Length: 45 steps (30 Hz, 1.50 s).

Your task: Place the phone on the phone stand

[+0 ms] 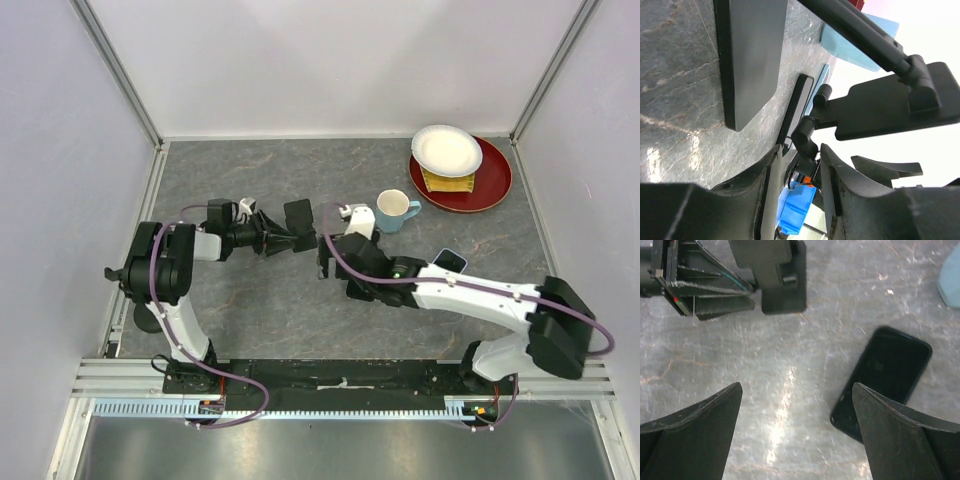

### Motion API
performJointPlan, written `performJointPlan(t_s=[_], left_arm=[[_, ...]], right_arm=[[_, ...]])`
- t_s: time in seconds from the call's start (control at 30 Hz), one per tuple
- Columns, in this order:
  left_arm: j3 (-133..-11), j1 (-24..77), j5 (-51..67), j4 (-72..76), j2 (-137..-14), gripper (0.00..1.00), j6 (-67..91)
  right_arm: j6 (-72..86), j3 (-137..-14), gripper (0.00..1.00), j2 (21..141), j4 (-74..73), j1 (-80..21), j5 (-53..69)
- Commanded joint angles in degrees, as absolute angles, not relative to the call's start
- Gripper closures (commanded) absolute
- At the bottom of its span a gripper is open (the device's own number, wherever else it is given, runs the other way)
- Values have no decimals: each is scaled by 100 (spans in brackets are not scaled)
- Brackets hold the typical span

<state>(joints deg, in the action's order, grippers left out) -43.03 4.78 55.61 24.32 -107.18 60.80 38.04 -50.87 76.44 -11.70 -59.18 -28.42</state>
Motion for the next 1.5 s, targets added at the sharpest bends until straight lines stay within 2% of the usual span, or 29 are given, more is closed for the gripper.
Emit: performJointPlan(t_s=[0.0, 0.23, 0.5, 0.67, 1.47], left_arm=[[-4324, 256, 5660, 2312, -10205, 54, 5687], [-4219, 26, 5423, 2153, -9274, 50, 5423], [-3911, -650, 4430, 1918, -7981, 48, 5126], [-4061, -799, 4228, 1503, -7814, 53, 4834], [-3525, -1204, 4623, 2803, -8139, 56, 5835]], right_arm=[[3446, -6167, 2, 8471, -1108, -6021, -3489], [2286, -7548, 2, 9737, -1090, -5985, -3218], [2074, -8735, 2, 11020, -1046, -5652, -2831], [2153, -9193, 2, 11522, -1107, -5441, -2681], [2285, -9686, 2, 12112, -1265, -5300, -3243]])
